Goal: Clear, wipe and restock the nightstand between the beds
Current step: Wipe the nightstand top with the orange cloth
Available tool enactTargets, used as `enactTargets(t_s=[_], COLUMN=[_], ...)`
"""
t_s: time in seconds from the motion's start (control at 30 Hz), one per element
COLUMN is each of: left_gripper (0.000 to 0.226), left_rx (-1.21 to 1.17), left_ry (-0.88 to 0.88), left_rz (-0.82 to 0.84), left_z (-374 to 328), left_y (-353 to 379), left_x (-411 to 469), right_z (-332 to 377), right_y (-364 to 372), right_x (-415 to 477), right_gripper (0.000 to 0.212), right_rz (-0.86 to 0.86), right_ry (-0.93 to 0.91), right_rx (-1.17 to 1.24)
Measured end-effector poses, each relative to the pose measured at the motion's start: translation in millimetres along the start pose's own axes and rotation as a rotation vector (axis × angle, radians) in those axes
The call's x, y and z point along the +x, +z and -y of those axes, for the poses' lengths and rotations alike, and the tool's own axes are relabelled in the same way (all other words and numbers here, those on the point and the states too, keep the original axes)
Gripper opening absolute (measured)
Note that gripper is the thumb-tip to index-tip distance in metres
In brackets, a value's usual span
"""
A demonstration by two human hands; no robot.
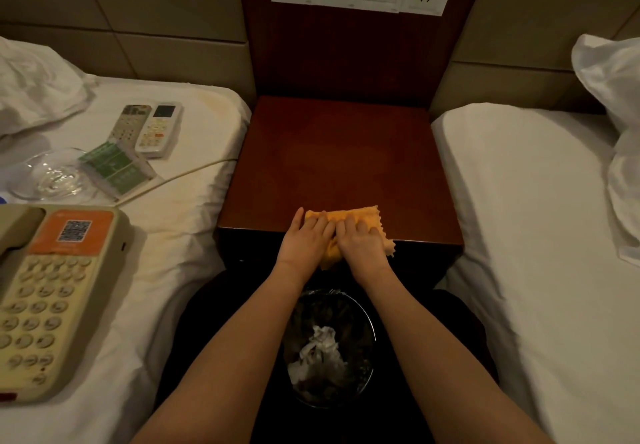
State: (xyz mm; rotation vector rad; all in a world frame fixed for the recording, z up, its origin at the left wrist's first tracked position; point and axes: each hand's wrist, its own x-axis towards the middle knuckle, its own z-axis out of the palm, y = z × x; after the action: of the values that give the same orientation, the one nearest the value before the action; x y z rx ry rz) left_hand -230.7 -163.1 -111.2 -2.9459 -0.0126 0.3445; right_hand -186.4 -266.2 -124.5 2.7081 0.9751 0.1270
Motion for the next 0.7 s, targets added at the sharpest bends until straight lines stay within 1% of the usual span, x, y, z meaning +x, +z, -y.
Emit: enactTargets(t_s=[0.1,0.13,0.17,0.23,0.3,0.37,0.53,0.6,0.7], left_gripper=[0.072,0.075,0.077,0.076,0.077,0.074,0.059,0.056,0.049], left_rx=[0.006,0.017,0.03,0.035,0.008,-0.033,-0.167,-0.195,-0.189], left_ry=[-0.017,-0.02,-0.021,-0.027,-0.047,-0.081,-0.175,-0.18,-0.147], left_rz=[0.021,0.033,0.046,0.062,0.078,0.093,0.099,0.106,0.182], left_z=[-1.4,-1.9,-2.3,-2.2,0.4,6.1,18.9,19.4,20.2], left_y=[1.9,2.3,2.4,1.5,0.2,1.7,3.0,-0.8,4.1], left_x=[1.6,2.0,2.2,0.9,-3.1,-11.0,-36.5,-45.1,-54.5], right_z=[-1.8,-1.0,-1.2,0.4,5.8,13.7,33.4,37.3,37.3], right_y=[-11.9,-11.9,-10.4,-14.7,-20.1,-30.1,-43.9,-44.5,-46.9], right_x=[-3.2,-3.5,-3.6,-5.8,-6.8,-6.4,-8.0,-12.6,-21.4], right_gripper=[0.04,0.038,0.041,0.055,0.072,0.078,0.059,0.055,0.048], right_rz=[0.049,0.089,0.139,0.221,0.264,0.304,0.282,0.284,0.35], right_ry=[0.013,0.018,-0.006,-0.003,-0.001,-0.038,-0.124,-0.135,-0.143], right_rx=[0.029,0.076,0.102,0.192,0.262,0.31,0.341,0.352,0.338])
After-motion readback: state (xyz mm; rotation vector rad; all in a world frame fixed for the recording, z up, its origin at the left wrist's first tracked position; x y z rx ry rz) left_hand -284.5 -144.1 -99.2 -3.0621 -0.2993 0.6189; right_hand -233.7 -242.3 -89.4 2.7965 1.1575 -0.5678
